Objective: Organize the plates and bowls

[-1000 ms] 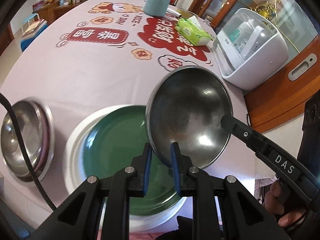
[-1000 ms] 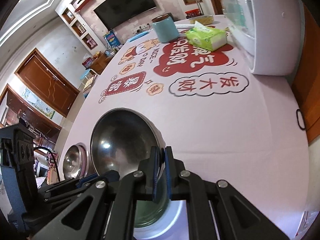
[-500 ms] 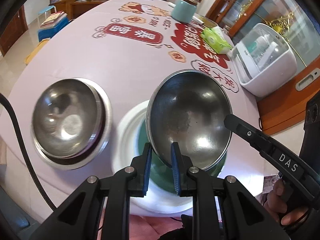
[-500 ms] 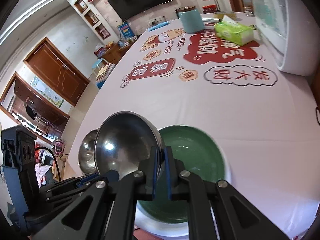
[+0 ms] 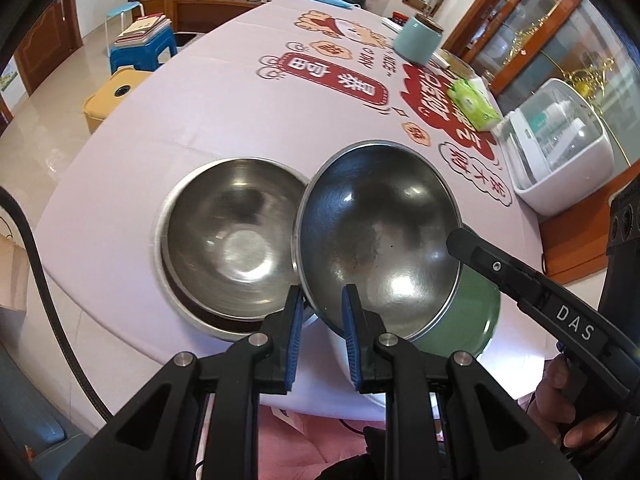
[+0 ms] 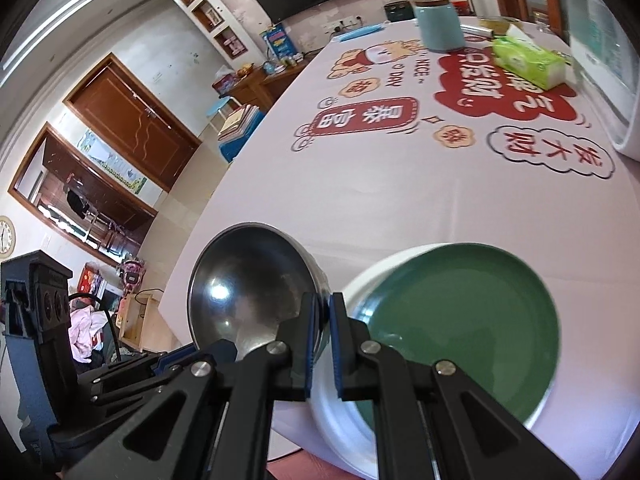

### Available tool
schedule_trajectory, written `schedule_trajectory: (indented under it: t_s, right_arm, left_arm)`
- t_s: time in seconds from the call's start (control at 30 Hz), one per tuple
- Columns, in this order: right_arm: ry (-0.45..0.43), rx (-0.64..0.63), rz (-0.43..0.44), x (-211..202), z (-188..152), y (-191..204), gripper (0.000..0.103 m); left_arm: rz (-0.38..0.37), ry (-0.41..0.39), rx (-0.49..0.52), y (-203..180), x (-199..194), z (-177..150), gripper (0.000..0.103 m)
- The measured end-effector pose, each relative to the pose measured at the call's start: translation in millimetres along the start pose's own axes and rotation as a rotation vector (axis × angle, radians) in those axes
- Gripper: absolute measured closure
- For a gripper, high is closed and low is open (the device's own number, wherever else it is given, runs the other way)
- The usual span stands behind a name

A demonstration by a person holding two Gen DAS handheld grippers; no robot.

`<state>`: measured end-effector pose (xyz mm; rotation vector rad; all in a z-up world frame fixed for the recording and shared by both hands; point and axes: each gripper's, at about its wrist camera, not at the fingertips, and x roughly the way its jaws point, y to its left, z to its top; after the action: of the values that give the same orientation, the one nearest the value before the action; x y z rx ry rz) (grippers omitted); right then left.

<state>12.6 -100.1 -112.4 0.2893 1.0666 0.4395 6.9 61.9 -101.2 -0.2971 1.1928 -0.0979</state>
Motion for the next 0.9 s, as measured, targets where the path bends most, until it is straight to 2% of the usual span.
schedule_trajectory:
  t_s: [0.23,0.53,0.9]
  right_arm:
    - [0.009,-0.011,0.002,16,5,23,0.095]
    - [0.054,0.023,-0.008,41,3,38,0.095]
    - [0.075,0.095,-0.04,56,-3,43,0.093]
  left_arm:
    - [0.007,0.0,0.0,24,-4,10,0.085]
    - [0.01,0.051,0.007,52,3,20,0.085]
    - [0.016,0.12,0.088,63,17,29,0.084]
